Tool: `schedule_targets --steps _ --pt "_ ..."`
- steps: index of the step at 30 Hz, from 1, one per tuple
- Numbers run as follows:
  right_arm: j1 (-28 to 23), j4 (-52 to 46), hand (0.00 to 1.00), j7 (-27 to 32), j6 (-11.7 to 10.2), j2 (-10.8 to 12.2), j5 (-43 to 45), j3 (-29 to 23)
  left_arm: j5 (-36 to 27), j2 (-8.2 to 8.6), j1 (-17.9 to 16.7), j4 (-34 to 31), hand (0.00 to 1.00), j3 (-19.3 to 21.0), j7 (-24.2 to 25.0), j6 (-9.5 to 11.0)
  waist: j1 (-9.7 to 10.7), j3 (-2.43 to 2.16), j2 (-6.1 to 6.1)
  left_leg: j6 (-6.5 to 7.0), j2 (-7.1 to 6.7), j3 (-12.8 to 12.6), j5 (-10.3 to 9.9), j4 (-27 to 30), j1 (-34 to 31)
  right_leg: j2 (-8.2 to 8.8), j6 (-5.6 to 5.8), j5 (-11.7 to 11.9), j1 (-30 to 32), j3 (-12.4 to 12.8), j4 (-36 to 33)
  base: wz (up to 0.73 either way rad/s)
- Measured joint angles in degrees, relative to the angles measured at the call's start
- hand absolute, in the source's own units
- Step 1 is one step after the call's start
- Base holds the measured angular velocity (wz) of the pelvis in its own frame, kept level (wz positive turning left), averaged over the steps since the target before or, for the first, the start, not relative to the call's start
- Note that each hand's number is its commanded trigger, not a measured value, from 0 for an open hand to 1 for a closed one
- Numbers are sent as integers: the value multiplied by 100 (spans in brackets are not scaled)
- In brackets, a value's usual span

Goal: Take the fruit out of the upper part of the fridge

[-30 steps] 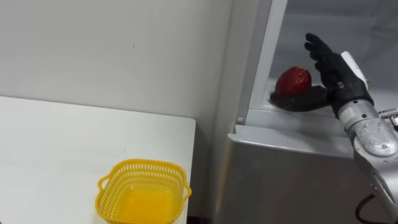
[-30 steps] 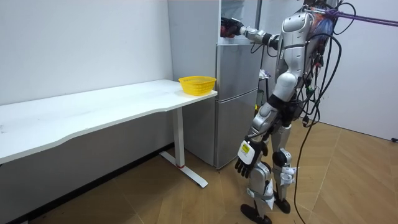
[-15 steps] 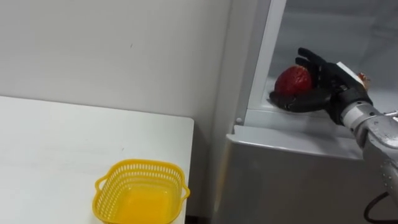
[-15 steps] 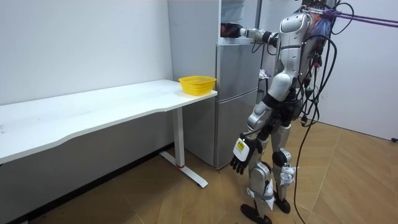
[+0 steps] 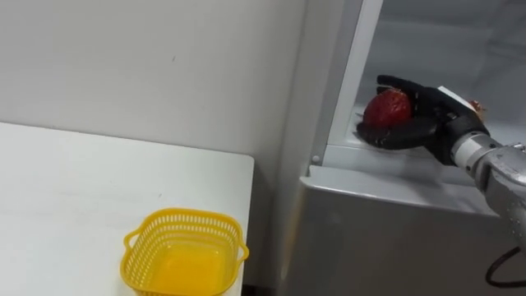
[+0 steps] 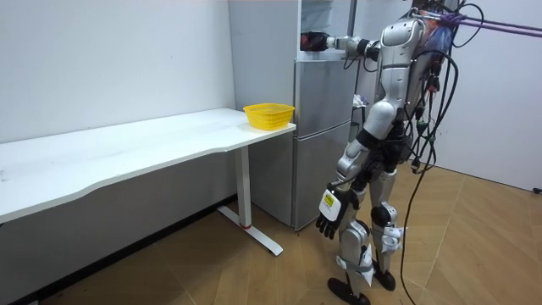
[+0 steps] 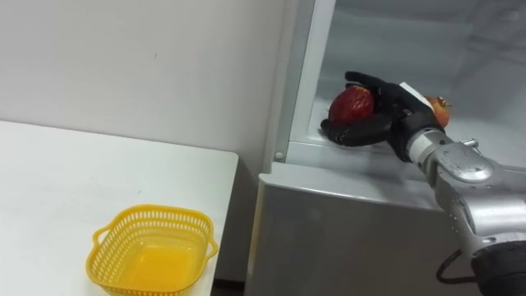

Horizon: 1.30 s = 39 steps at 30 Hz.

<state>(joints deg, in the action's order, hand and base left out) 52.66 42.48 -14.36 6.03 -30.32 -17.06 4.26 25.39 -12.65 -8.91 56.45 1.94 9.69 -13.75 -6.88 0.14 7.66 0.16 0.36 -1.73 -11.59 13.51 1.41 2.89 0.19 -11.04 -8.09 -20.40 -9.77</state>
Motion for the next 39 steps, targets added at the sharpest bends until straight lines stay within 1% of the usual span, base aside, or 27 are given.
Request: schedule_targets --steps 2,5,8,14,16,19,21,23,26,28,30,32,34,36,37,39 --pt "7 -1 100 1 -17 -19 8 1 0 0 26 0 0 -2 0 -7 -3 0 -9 0 -1 0 0 -4 4 0 0 0 1 4 1 0" --pt "9 0 100 12 -43 -39 27 16 1 -2 52 -1 0 -74 -6 -7 -62 -2 -36 -1 1 -46 2 -35 34 -2 0 0 -4 65 2 -4" --pt "16 -1 100 75 -74 -45 32 23 -2 -6 73 -1 0 -105 -21 -7 -95 -3 -50 -2 1 -33 3 -35 46 -4 1 0 -5 96 7 -1" --pt "30 -14 100 127 -105 -48 47 61 -3 -18 88 5 0 -106 -23 -8 -112 -8 -40 -4 4 -25 4 -89 78 -12 1 -1 -7 157 7 0" --pt "30 -21 100 157 -104 -48 61 81 -3 -37 135 71 0 -109 -24 -6 -115 -24 -14 -5 5 -25 4 -102 78 -12 1 -1 -7 155 6 0" --pt "31 -41 100 170 -104 -48 59 85 -5 -73 195 151 0 -113 -23 -3 -126 -7 26 -5 11 -51 4 -125 98 -13 1 -1 -11 155 6 -4" --pt "31 -73 100 198 -95 -42 24 126 -38 -107 207 154 0 -143 -21 -2 -124 -9 62 -5 11 -64 3 -109 114 -12 1 -1 -15 159 3 -3" --pt "30 -92 100 215 -73 -28 -62 135 -114 -121 211 154 0 -159 -21 4 -119 -9 62 -3 2 -61 3 -99 115 -6 1 -1 -23 152 2 0" --pt "29 -231 100 237 -5 28 -155 138 -114 -173 214 153 0 -159 -24 6 -118 -2 52 -3 2 -64 3 -99 116 -6 1 -1 -26 150 2 0" --pt "13 -398 100 326 17 130 -137 149 -115 -179 211 153 0 -170 -24 7 -94 20 20 -4 4 -78 3 -74 117 -7 1 -1 -41 142 4 0" --pt "-2 -486 100 376 45 135 -139 153 -115 -181 207 153 0 -215 -22 7 -91 37 -6 -3 6 -97 3 -74 118 -6 1 0 -41 145 3 -2" --pt "-73 -655 100 404 47 139 -140 161 -113 -179 207 153 0 -229 -11 7 -95 41 -35 -3 9 -114 3 -78 119 -6 1 0 -36 175 0 -5" --pt "-180 -874 100 468 52 150 -125 181 -112 -179 207 159 0 -228 -13 11 -99 31 -68 -3 11 -127 2 -78 116 -9 1 0 -22 214 -2 -6" --pt "-330 -1228 100 602 69 156 -15 181 -112 -174 204 158 0 -227 -30 34 -107 -2 -113 -3 10 -132 2 -74 114 -10 1 0 -2 262 -4 -7" --pt "-349 -1297 100 630 94 158 10 182 -103 -173 205 158 0 -228 -40 35 -101 -17 -117 -3 8 -132 2 -74 116 -9 1 0 0 263 -5 0" --pt "-566 -1718 100 808 117 197 264 193 -97 -173 200 156 0 -229 -127 36 -105 -51 -184 -2 5 -151 4 -77 125 -8 1 0 0 280 -4 0"
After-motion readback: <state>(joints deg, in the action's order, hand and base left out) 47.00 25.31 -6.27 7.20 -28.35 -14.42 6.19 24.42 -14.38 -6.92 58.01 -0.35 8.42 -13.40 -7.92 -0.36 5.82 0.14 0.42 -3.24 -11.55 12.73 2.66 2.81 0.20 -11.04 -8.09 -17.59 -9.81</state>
